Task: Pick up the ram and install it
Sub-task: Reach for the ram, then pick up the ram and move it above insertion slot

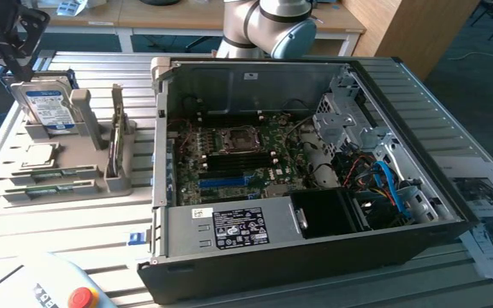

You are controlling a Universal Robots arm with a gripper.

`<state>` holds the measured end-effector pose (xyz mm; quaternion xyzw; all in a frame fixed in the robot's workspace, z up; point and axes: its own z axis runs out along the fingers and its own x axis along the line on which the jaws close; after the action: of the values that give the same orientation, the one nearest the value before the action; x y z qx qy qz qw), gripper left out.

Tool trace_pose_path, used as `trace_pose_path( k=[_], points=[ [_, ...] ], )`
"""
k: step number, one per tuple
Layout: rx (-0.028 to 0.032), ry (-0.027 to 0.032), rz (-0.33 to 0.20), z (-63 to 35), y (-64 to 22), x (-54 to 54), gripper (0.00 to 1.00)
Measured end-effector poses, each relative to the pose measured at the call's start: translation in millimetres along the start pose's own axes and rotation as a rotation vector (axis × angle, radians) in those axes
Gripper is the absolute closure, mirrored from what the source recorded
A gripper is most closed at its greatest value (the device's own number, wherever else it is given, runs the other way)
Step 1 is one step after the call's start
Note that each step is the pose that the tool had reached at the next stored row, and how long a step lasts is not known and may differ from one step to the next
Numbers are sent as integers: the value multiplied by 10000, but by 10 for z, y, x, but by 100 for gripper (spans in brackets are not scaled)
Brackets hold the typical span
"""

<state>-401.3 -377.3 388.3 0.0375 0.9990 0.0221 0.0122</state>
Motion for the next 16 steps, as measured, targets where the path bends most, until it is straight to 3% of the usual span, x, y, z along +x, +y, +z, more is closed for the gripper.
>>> trace_pose_path(
  k=[16],
  points=[
    [1, 0, -4, 0, 0, 20, 90]
  ],
)
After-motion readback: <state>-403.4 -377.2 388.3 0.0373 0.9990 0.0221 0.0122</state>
